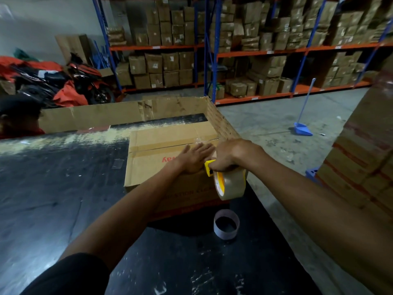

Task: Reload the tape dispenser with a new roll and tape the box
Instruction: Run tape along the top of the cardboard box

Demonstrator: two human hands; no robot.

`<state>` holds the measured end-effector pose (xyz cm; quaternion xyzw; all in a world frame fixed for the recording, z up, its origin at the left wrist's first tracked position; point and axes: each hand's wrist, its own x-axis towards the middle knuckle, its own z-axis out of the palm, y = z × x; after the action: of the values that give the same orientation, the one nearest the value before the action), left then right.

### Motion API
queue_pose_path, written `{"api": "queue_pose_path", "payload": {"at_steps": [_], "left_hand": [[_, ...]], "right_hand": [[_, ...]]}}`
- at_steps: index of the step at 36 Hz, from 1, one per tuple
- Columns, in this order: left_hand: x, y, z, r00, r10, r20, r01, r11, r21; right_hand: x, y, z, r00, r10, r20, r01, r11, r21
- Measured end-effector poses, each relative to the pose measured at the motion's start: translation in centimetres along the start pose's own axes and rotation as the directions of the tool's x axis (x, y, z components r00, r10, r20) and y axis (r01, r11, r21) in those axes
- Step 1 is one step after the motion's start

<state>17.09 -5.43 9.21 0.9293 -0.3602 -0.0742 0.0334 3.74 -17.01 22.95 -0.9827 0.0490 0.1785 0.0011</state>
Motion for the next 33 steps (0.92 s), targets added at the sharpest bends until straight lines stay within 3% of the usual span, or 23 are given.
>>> {"api": "queue_pose_path", "payload": {"at_steps": [4, 13, 24, 30, 33], "left_hand": [[-0.3, 0.5, -0.5, 1.0, -0.014, 0.013, 0.015, 1.0, -0.024], [-0.4, 0.9, -0.9, 0.998, -0.024, 0.063, 0.025, 1.0, -0.008], [0.1, 0.4, -0.4, 0.997, -0.02, 0.075, 0.017, 0.999, 0.042], [-0.4, 0.8, -0.5, 0.999, -0.016, 0.042, 0.014, 0.999, 0.041], [-0.4, 0.7, -0.3, 0.999, -0.011, 0.033, 0.01, 0.999, 0.046]], "right_hand": [[-0.7, 0.5, -0.4, 0.999, -0.001, 0.05, -0.001, 0.999, 0.044], [-1.1, 0.4, 1.8, 0.997, -0.019, -0.076, 0.017, 0.999, -0.032], [-1.3, 0.8, 2.1, 0.99, -0.051, -0.128, 0.043, 0.997, -0.065], [-0.4, 1.2, 2.4, 0.998, -0.032, -0.051, 0.035, 0.998, 0.05], [1.9, 2.5, 2.6, 0.99, -0.016, 0.141, -0.013, 0.979, 0.203]]}}
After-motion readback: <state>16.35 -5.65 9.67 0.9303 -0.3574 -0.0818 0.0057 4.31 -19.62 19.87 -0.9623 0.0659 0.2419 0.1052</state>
